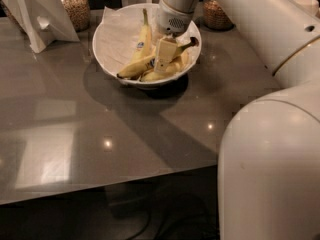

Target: Pick banana from white bowl

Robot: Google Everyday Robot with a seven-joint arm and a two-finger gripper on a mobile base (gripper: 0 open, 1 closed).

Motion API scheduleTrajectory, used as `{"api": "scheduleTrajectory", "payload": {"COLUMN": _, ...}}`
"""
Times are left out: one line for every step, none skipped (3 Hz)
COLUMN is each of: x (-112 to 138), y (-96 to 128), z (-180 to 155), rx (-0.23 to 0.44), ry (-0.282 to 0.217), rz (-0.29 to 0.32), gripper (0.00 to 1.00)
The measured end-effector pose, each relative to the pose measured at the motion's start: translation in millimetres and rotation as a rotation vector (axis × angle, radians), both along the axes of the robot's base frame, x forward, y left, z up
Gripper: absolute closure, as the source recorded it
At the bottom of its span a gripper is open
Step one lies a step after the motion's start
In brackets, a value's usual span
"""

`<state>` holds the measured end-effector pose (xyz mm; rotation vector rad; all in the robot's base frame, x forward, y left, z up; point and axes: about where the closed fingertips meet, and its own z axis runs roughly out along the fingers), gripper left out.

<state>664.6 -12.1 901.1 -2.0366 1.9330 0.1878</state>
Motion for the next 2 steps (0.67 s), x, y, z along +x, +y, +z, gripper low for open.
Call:
{"api": "scheduleTrajectory", "payload": {"x": 3.4, "y": -1.5, "z": -7.5, "rx": -0.013, "ry": 0.030, "rz": -0.007, "gripper": 0.36}}
{"api": "scheduleTrajectory", "payload": {"x": 6.5, "y": -3.5, "z": -11.3, "rx": -0.018, "ry": 0.047, "rz": -0.015, "gripper": 0.52}}
